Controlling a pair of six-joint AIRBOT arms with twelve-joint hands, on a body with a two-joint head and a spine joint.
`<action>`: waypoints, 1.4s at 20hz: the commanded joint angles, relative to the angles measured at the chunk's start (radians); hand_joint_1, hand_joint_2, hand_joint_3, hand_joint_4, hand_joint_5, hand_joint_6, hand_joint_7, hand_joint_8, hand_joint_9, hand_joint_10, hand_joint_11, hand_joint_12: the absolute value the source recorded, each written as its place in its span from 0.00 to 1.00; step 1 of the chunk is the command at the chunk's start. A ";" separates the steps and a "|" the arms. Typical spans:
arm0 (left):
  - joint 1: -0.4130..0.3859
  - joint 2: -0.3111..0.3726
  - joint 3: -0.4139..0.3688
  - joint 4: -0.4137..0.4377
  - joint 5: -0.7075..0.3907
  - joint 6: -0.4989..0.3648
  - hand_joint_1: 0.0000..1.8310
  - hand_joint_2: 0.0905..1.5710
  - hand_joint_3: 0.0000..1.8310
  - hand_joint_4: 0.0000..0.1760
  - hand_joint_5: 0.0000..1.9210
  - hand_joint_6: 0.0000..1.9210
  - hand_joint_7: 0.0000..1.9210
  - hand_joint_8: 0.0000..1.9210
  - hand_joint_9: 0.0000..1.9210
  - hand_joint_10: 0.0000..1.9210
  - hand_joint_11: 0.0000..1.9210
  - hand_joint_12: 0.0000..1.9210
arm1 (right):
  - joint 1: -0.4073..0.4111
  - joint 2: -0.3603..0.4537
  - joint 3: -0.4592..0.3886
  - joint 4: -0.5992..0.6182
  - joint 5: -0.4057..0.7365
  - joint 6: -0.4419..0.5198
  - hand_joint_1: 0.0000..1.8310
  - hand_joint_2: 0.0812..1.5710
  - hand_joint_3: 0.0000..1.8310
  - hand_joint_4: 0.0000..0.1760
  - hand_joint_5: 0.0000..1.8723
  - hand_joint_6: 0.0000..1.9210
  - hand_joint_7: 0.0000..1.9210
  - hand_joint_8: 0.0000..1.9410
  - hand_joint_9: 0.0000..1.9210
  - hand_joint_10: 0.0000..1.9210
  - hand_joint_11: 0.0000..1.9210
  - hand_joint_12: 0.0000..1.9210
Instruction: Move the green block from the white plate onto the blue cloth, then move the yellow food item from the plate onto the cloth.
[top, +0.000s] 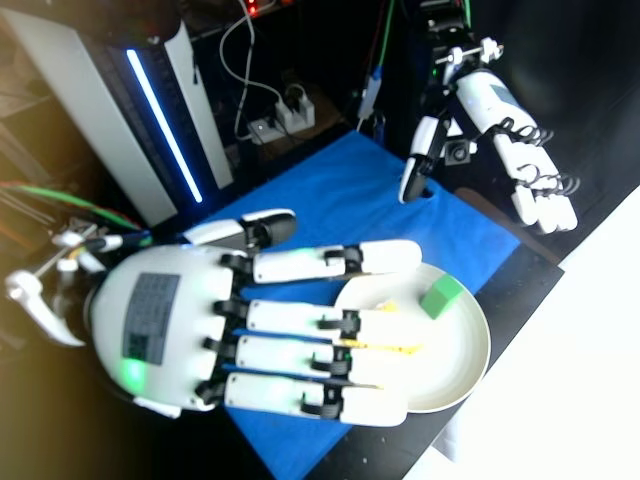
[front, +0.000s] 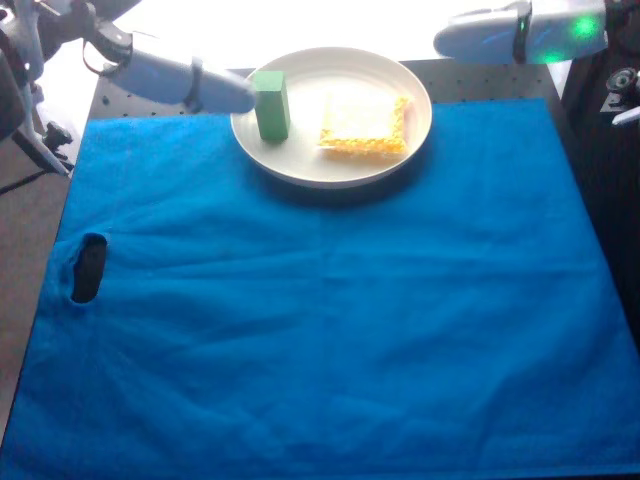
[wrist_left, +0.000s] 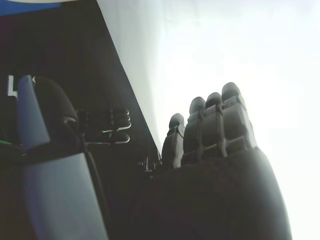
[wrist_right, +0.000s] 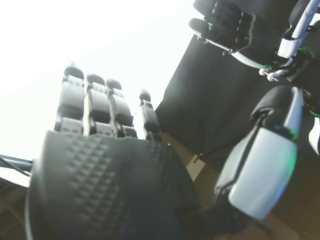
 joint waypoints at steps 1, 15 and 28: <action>-0.024 -0.005 0.009 0.000 -0.108 -0.008 0.39 0.52 0.00 0.26 0.06 0.00 0.15 0.00 0.23 0.01 0.00 0.53 | 0.016 -0.001 0.003 0.025 0.115 0.005 0.25 0.47 0.00 0.53 0.04 0.00 0.11 0.00 0.09 0.01 0.00 0.33; -0.169 -0.094 0.125 0.233 0.192 -0.021 0.40 0.49 0.00 0.00 0.10 0.00 0.20 0.00 0.25 0.00 0.06 0.44 | 0.015 -0.012 0.002 0.012 0.115 0.005 0.26 0.47 0.00 0.55 0.04 0.00 0.13 0.00 0.08 0.00 0.00 0.28; -0.160 -0.220 0.260 0.307 0.380 -0.019 0.46 0.44 0.00 0.00 0.15 0.00 0.25 0.00 0.27 0.00 0.09 0.42 | 0.012 -0.028 -0.004 -0.001 0.111 0.005 0.24 0.50 0.00 0.44 0.05 0.00 0.14 0.00 0.09 0.00 0.00 0.35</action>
